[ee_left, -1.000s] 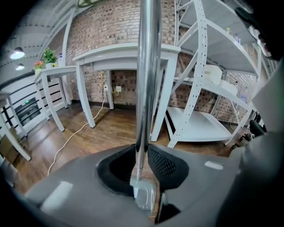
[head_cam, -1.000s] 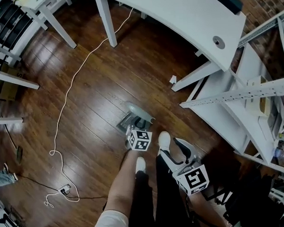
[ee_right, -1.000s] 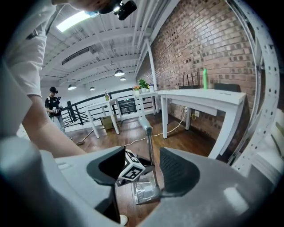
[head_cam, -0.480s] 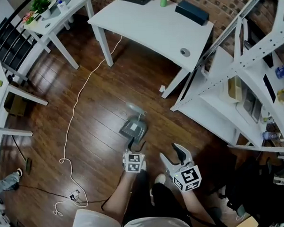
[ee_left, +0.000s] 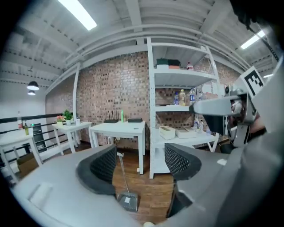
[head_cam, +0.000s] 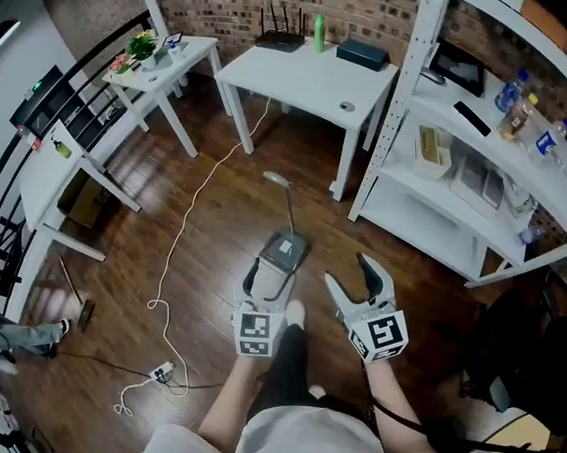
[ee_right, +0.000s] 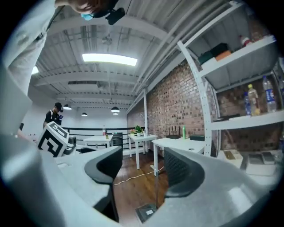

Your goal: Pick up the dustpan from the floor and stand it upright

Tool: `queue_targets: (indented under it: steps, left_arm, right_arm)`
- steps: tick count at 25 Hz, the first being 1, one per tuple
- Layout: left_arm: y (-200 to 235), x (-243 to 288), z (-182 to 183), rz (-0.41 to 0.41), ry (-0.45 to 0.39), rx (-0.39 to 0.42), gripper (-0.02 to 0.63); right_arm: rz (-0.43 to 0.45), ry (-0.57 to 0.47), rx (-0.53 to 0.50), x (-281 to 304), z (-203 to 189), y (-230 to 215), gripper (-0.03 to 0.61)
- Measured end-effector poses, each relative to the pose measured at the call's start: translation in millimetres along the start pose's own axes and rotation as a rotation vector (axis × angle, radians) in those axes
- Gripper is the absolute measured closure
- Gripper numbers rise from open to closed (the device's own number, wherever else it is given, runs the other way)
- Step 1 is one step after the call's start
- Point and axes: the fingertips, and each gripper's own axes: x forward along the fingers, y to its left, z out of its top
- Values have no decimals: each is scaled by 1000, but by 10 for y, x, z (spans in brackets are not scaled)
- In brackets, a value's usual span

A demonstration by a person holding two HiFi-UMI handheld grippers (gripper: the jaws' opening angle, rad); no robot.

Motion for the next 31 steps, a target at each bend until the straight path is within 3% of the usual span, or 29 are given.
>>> queue_targets:
  steps: [6,10,14,19,24,31]
  left_arm:
    - [-828,-1574,-10,66,-9,-7,258]
    - [-938,-2071,287,87,-61,2,268]
    - [-993,-2411,719,82,-151,38,268]
    - [-1041,-2870,742,56,-212,34,291]
    - [-919,-3355,604,54,-184,60,291]
    - [-593,-3600,580,85,-246,-24,316]
  right_arm:
    - [-23,99,108,-1452,-341,674,279]
    - [-19,70,63,-1873,4,923,276]
    - [-29,67,68,-2082,487,1036,277]
    - [-24,50,43,-2282,764,1364,276]
    - [-6,-9,96,-2250,850,1898,278]
    - [-16,30,81,-2151,684,2269,279]
